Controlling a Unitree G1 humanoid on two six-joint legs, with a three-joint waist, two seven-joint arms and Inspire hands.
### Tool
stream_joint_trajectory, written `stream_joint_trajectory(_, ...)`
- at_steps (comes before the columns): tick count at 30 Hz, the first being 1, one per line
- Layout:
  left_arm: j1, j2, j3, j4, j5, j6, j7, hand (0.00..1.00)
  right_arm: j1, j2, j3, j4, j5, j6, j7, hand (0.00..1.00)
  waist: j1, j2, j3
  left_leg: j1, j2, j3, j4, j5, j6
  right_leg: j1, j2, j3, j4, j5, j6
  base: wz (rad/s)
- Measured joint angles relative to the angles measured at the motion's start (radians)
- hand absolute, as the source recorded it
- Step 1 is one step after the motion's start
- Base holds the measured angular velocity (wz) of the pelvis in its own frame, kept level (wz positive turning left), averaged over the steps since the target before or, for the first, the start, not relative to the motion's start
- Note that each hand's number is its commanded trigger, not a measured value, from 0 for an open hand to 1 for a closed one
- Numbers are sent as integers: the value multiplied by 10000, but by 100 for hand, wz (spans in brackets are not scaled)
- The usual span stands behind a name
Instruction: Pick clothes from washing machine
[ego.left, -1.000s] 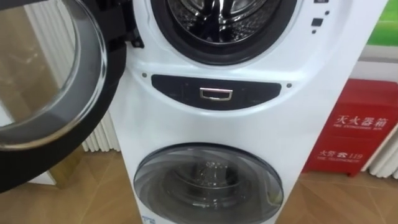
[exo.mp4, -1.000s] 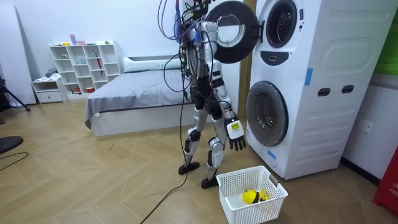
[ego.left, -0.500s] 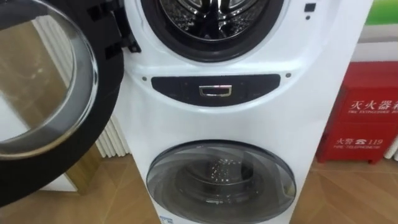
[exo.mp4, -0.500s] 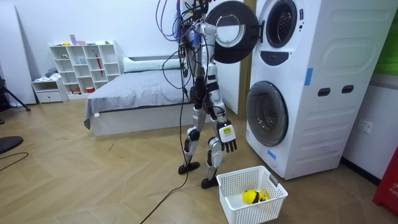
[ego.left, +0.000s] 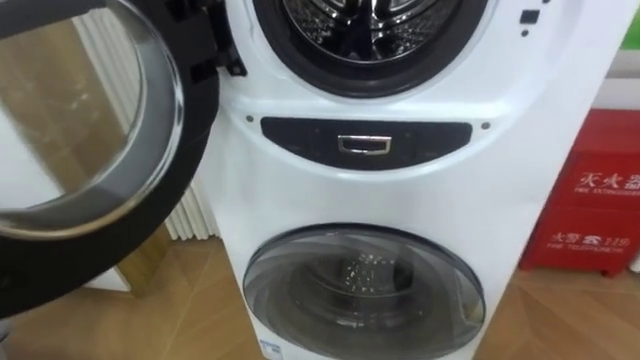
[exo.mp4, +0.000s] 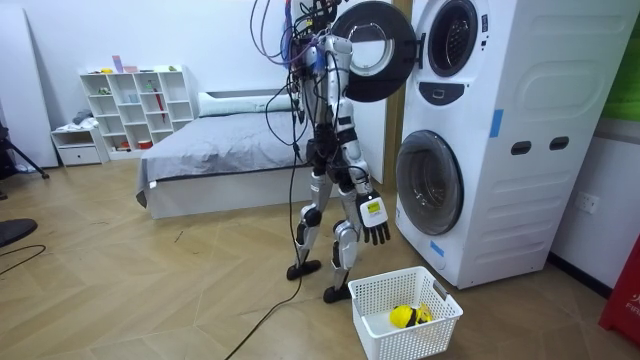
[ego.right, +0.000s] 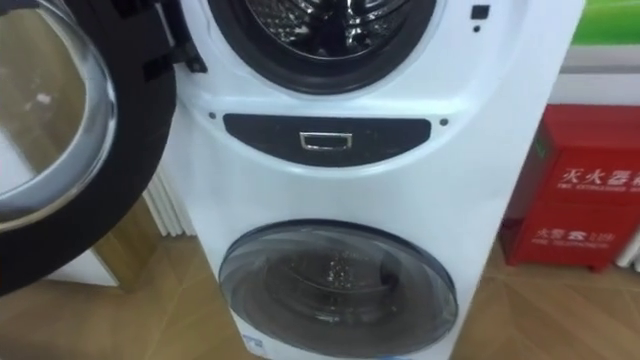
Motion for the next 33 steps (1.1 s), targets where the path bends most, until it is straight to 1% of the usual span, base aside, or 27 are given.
stream_joint_trajectory(2,-212,440,65,-134,57,206,168,0,-2,-2,-121,-3,-161,80,2,0,12,27,16,5,-5,-59,10,0,0,53,-27,-66,-4,7,11,11)
stream_joint_trajectory(4,-212,557,55,-465,120,353,367,0,55,-1,-106,7,-192,189,-3,0,-2,55,25,21,-3,-133,44,0,1,165,-39,-120,-111,30,23,14)
stream_joint_trajectory(6,-213,557,58,-896,162,450,510,0,81,10,-91,45,-182,257,6,0,0,51,35,2,-28,-226,53,0,1,146,-76,-187,-130,27,30,17)
stream_joint_trajectory(7,-212,556,17,-1299,173,620,518,0,74,11,-85,86,-184,332,67,0,-3,28,47,-4,-39,-305,58,-1,1,144,-105,-248,-132,17,43,23)
stream_joint_trajectory(9,-212,555,-51,-1978,346,809,510,0,110,10,-70,134,-196,343,195,0,-10,-30,70,-110,-67,-503,158,-3,8,181,-179,-429,-121,10,55,30)
stream_joint_trajectory(11,-211,523,-108,-3094,435,930,478,0,69,10,-38,271,-246,355,348,0,-2,-160,106,-273,-125,-759,286,12,41,179,-288,-611,-127,10,60,33)
stream_joint_trajectory(12,-211,486,-105,-3423,437,1014,466,0,69,12,10,267,-247,376,359,0,-3,-181,102,-333,-144,-835,299,18,52,181,-323,-673,-147,19,72,33)
stream_joint_trajectory(13,-210,329,-122,-4061,512,1107,451,0,67,12,26,268,-252,448,381,0,-3,-214,115,-346,-186,-964,320,48,94,240,-383,-808,-224,58,105,32)
stream_joint_trajectory(14,-181,91,-160,-4693,714,1196,441,0,62,13,23,281,-249,536,419,0,-5,-239,128,-335,-209,-1022,327,71,131,315,-435,-911,-306,97,138,31)
stream_joint_trajectory(15,-153,-58,-159,-4984,846,1215,436,0,30,14,23,281,-247,554,447,0,-4,-258,130,-334,-224,-1026,327,84,153,332,-470,-946,-304,102,151,20)
stream_joint_trajectory(17,229,-521,-248,-6234,862,1251,412,0,-179,11,250,280,-212,565,454,0,-7,-327,173,-359,-321,-1055,315,148,249,332,-588,-981,-292,150,218,10)
stream_joint_trajectory(18,240,-631,-335,-6468,863,1251,388,0,-225,12,387,306,-218,572,446,0,-8,-347,183,-372,-352,-1078,316,162,272,339,-631,-1014,-281,160,235,10)
stream_joint_trajectory(20,254,-1097,-663,-7030,824,1243,214,0,-422,15,869,319,-214,654,452,0,-10,-406,210,-397,-483,-1102,295,220,365,363,-759,-1025,-295,239,318,7)
stream_joint_trajectory(21,254,-1173,-765,-7079,825,1224,189,0,-462,16,990,323,-214,654,451,0,-13,-423,223,-398,-515,-1102,294,237,390,365,-792,-1022,-295,259,342,0)
stream_joint_trajectory(22,255,-1271,-1026,-7123,824,1178,135,0,-526,17,1218,343,-198,655,428,0,-40,-447,248,-396,-579,-1100,282,286,452,377,-862,-1019,-299,310,392,0)
stream_joint_trajectory(23,263,-1365,-1231,-7149,813,1135,30,0,-534,26,1408,338,-184,669,415,0,-98,-441,247,-418,-638,-1097,275,318,480,375,-921,-1004,-319,354,456,4)
stream_joint_trajectory(24,281,-1435,-1280,-7166,803,1114,-28,0,-542,34,1478,337,-184,679,414,0,-158,-444,246,-440,-667,-1095,273,331,473,369,-955,-1008,-329,372,488,7)
stream_joint_trajectory(25,309,-1629,-1351,-7172,797,1064,-88,0,-533,38,1568,335,-224,712,416,0,-313,-476,230,-501,-715,-1062,274,386,496,337,-1028,-1027,-352,408,564,13)
stream_joint_trajectory(26,326,-1985,-1397,-7177,818,1043,-149,0,-485,41,1572,340,-268,784,414,0,-475,-513,221,-549,-744,-1001,274,453,503,326,-1062,-991,-413,475,623,15)
stream_joint_trajectory(27,364,-2187,-1420,-7178,818,1039,-167,0,-474,44,1576,341,-269,829,422,0,-580,-540,225,-562,-742,-924,273,485,498,325,-1072,-949,-434,500,641,7)
stream_joint_trajectory(28,433,-2600,-1658,-7180,914,1095,-168,0,-516,53,1625,319,-287,960,429,0,-715,-584,216,-607,-740,-774,273,522,517,284,-1074,-844,-480,574,659,-8)
stream_joint_trajectory(29,444,-2958,-2123,-7182,1254,1187,-182,0,-539,108,1767,325,-255,1042,419,0,-876,-661,202,-701,-709,-627,276,548,537,227,-1057,-725,-526,653,640,-18)
stream_joint_trajectory(30,450,-3090,-2387,-7184,1367,1198,-271,0,-569,142,1851,324,-252,1085,419,0,-985,-690,196,-746,-666,-475,275,562,526,211,-1052,-667,-511,695,623,-30)
stream_joint_trajectory(31,444,-3291,-3005,-7203,1673,1211,-348,0,-674,215,1988,327,-263,1163,432,0,-1209,-762,164,-796,-597,-277,265,581,529,94,-1013,-516,-486,762,610,-46)
stream_joint_trajectory(32,444,-3463,-3253,-7200,2047,1220,-360,0,-717,315,2047,314,-372,1211,417,0,-1372,-828,153,-786,-548,-15,242,572,513,-18,-988,-483,-474,826,560,-52)
stream_joint_trajectory(33,422,-3533,-3336,-7213,2065,1204,-367,0,-720,351,2103,312,-505,1211,419,0,-1437,-839,149,-757,-533,80,210,568,504,-59,-976,-477,-473,864,543,-49)
